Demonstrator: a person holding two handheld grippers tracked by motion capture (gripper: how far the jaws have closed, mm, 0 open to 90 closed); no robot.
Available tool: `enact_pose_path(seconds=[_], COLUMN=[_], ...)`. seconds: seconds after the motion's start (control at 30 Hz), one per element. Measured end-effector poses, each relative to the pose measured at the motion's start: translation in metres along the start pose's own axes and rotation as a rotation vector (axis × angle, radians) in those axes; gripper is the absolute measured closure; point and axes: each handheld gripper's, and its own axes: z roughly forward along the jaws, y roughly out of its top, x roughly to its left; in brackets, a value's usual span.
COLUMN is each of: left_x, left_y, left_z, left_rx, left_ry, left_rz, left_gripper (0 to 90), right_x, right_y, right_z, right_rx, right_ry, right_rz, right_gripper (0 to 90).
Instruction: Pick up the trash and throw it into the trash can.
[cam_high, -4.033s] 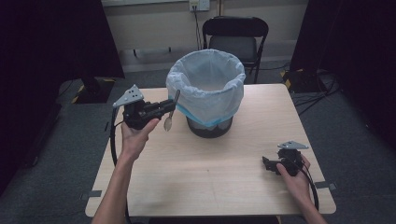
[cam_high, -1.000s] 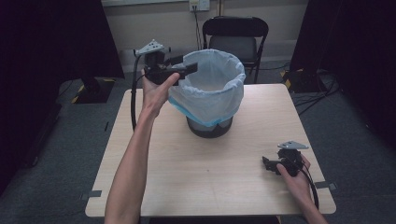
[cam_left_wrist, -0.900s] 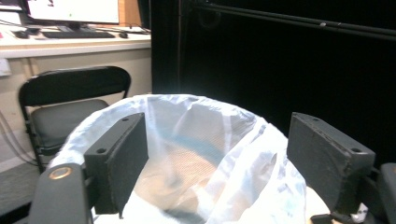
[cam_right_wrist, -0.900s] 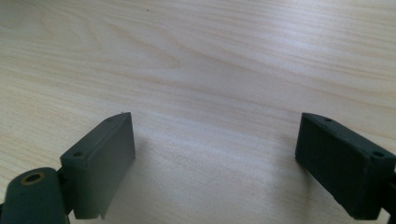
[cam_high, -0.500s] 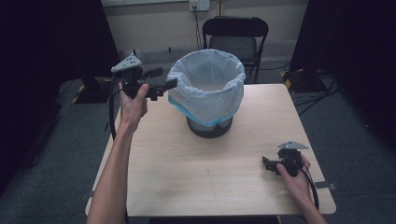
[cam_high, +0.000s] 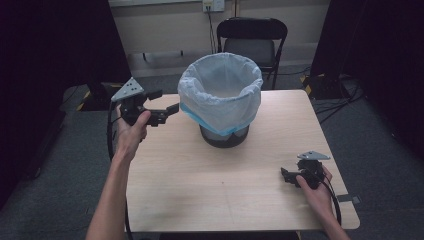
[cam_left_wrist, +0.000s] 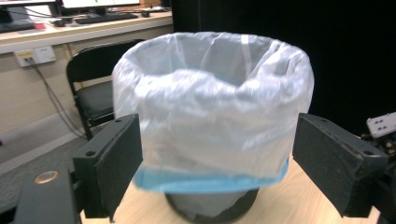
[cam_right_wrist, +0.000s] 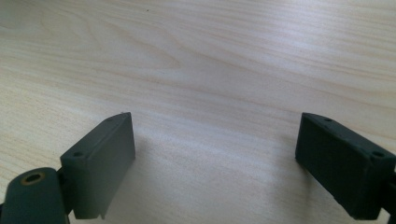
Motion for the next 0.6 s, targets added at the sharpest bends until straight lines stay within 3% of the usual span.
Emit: enact_pose_path(seconds=[0.07, 0.2, 0.43, 0.6], left_x=[-0.002, -0.006, -0.010, -0.013], left_y=[-0.009, -0.025, -0.053, -0.075], left_z=[-0.008, -0.021, -0.044, -0.060], left_rx=[-0.024, -0.001, 0.025, 0.063], left_ry=[0.015, 0.028, 0.033, 0.061], left_rz=[0.017, 0.028, -0.004, -0.012], left_gripper=[15.6, 15.7, 15.7, 15.5], right_x=[0.000, 0.000, 0.000, 0.000], right_y=[0.000, 0.000, 0.000, 0.000], right_z=[0.000, 0.000, 0.000, 0.000], right_rx=[0.000, -0.001, -0.001, 0.000], right_ry=[0.000, 0.001, 0.001, 0.000], right_rz=[0.000, -0.001, -0.001, 0.000], right_gripper=[11.3, 11.2, 11.3, 11.2])
